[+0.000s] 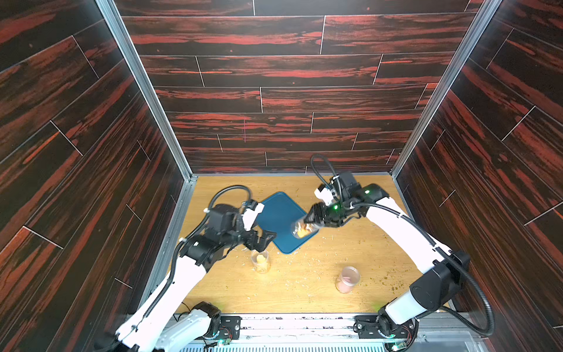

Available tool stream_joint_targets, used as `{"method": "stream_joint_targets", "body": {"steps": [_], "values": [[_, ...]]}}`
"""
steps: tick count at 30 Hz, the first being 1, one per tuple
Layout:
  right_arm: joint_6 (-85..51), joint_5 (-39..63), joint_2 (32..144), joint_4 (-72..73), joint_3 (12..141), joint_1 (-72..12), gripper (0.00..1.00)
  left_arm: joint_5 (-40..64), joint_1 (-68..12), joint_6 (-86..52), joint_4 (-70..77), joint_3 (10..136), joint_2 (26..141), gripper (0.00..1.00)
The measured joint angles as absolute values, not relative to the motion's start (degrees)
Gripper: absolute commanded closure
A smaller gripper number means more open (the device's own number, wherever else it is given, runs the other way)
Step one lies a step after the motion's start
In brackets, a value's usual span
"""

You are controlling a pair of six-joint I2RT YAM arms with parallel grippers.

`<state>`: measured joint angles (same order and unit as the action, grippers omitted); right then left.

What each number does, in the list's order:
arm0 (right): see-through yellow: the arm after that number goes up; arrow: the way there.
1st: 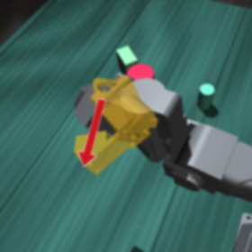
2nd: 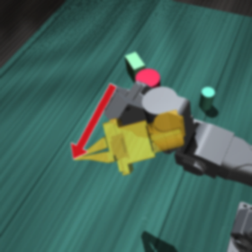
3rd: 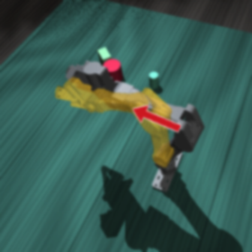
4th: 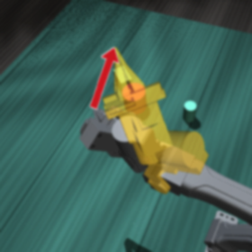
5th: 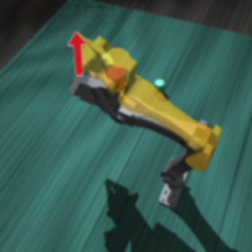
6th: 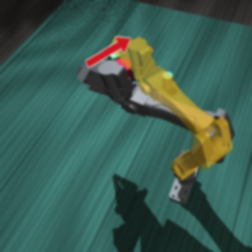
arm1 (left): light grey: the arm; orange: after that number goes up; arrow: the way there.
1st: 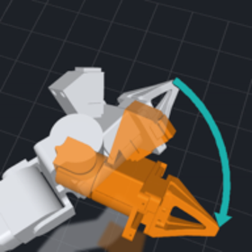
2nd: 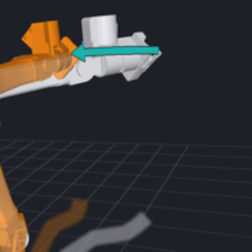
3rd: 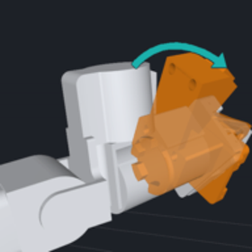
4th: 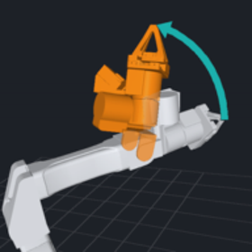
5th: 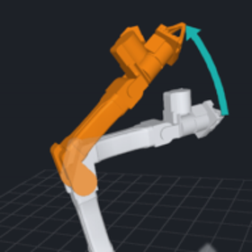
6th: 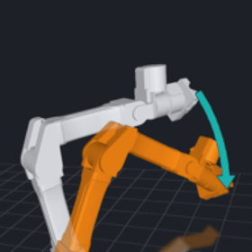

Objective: Pour the cookies out of the jar
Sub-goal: Pick up the jar from the center of the board.

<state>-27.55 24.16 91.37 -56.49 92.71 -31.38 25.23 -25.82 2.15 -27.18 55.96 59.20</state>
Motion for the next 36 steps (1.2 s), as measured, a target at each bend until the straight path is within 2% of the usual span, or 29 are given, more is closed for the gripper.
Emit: {"method": "stream_joint_targets", "body": {"steps": [10,23,36], "values": [[-29.1,31.3,91.5,-56.9,95.7,-31.4,0.41,23.1,-31.1,11.7,-25.3,57.7,63.0,0.00],[-29.6,37.1,91.5,-56.6,96.2,-33.7,0.41,22.8,-32.8,18.5,-24.0,62.0,69.0,0.00],[-29.6,41.1,91.5,-54.1,96.2,-34.8,0.41,22.9,-33.8,21.2,-26.1,63.9,70.1,0.18]]}}
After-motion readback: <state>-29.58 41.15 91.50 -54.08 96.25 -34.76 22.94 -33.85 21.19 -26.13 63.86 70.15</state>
